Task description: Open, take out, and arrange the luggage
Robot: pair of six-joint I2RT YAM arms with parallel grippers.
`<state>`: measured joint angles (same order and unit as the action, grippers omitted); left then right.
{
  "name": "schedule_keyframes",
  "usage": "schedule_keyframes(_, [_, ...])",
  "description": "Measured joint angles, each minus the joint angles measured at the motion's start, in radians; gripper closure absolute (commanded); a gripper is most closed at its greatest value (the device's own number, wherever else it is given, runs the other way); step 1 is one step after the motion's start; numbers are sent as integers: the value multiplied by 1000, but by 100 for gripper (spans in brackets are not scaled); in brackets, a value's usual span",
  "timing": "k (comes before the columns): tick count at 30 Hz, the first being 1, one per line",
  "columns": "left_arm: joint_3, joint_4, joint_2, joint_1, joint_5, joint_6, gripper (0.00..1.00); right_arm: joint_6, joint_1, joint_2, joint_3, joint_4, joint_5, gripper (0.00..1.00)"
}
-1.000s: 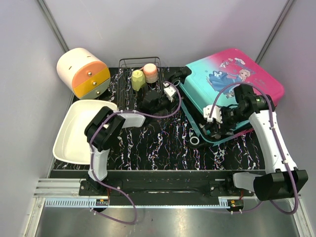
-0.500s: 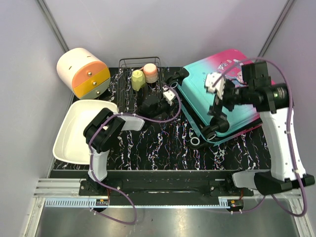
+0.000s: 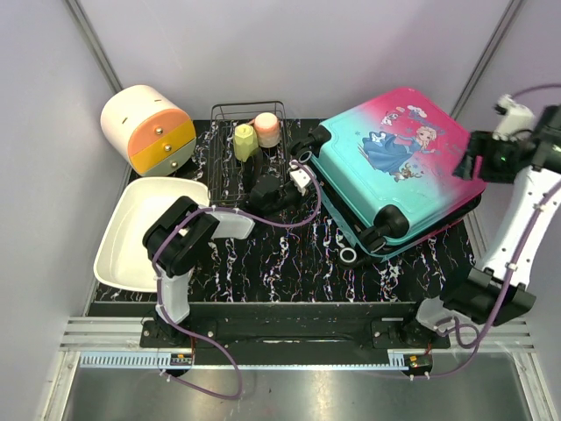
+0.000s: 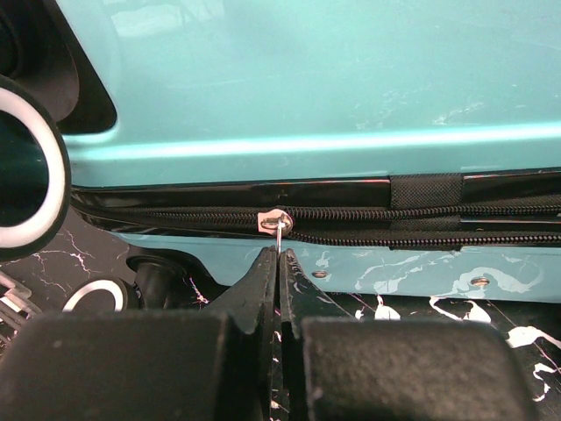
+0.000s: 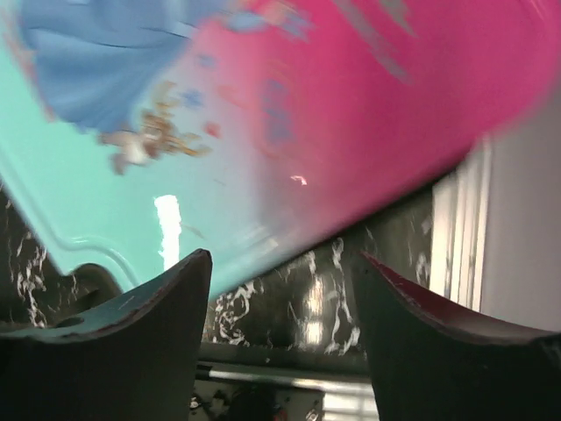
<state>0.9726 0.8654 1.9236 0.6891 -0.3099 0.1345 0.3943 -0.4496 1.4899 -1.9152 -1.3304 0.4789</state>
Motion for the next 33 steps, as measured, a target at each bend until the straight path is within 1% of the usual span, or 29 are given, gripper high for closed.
schedule_keyframes(1, [0,0,0,0,0,0,100,-13,-53,-22,23,4,-16,42])
schedule_keyframes(2, [0,0,0,0,0,0,100,-22,-105,-45,52,2,-37,46])
schedule_keyframes(4, [0,0,0,0,0,0,100,-30,-190,-89,144,10,-98,57])
schedule_keyframes(5, [0,0,0,0,0,0,100,-31,-211,-101,188,8,-126,73])
schedule_keyframes(8, [0,0,0,0,0,0,100,-26,-235,-107,381,5,-211,96])
schedule_keyframes(11, [-5,-3,-5,0,0,0,100,-21,-243,-68,547,30,-257,97])
schedule_keyframes(13, [-13,-3,-10,0,-1,2,100,-23,-245,-25,613,53,-262,98])
schedule_keyframes(17, [-18,-3,-14,3,-7,11,100,-53,-245,70,653,149,-235,97])
schedule_keyframes(21, [-18,1,-14,22,0,14,100,-126,-234,178,630,280,-188,95])
schedule_keyframes(24, [-11,0,-13,54,20,-3,100,-193,-214,274,559,388,-163,93])
schedule_keyframes(28, [29,-19,6,108,77,-24,100,-252,-174,431,367,452,-152,90])
schedule_keyframes(31, [93,-43,47,151,127,-50,100,-272,-140,557,191,492,-155,76])
schedule_keyframes(33, [149,-69,81,172,152,-76,100,-276,-126,623,70,510,-156,58])
